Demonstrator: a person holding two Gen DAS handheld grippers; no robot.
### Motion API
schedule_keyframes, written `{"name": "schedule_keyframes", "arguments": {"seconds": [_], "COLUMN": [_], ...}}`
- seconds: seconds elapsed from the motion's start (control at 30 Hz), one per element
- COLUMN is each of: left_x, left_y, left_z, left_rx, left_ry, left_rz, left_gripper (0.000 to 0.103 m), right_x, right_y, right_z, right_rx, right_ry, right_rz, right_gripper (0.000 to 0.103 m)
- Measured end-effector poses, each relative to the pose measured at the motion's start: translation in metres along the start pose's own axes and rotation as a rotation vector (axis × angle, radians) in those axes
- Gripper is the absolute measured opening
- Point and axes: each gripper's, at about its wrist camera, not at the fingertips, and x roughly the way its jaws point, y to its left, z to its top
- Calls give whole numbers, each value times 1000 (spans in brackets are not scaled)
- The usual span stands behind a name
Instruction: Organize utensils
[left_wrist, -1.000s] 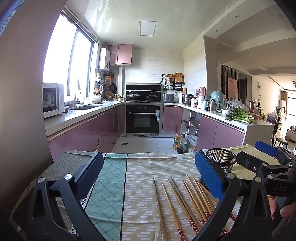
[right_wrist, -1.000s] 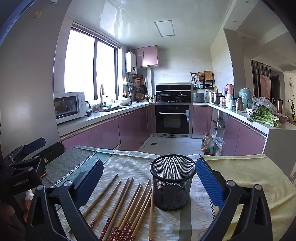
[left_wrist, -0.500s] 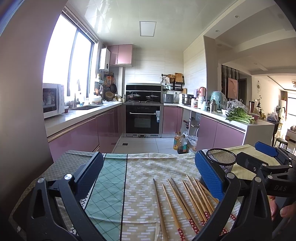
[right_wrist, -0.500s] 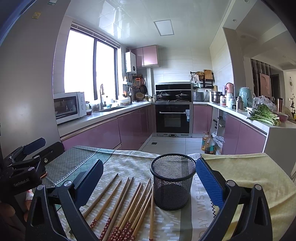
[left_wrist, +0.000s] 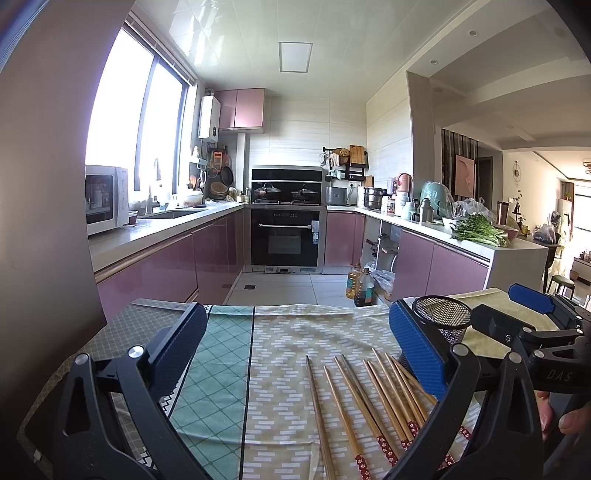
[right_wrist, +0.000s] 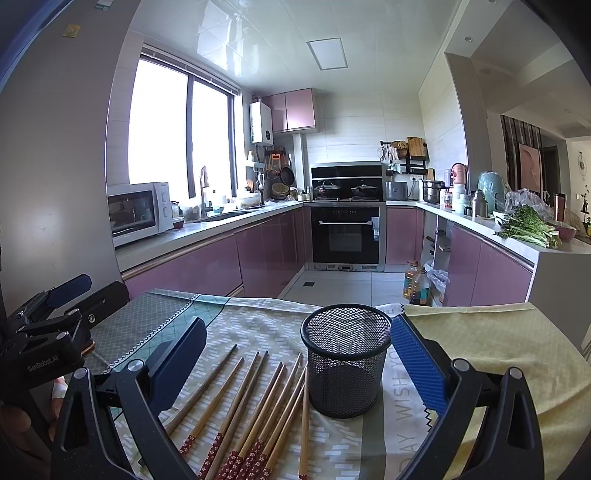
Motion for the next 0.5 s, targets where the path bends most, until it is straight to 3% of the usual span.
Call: {"name": "schedule_keyframes", "arguments": {"seconds": [0.5], "left_x": [0], "left_y": [0], "left_z": [0], "left_rx": [1], "left_ry": [1], "left_rz": [2], "left_gripper": [97], "right_x": [1], "right_y": [0], "right_z": [-2], "right_rx": [6], "right_ry": [2], "right_rz": [4], "right_gripper": [97]}}
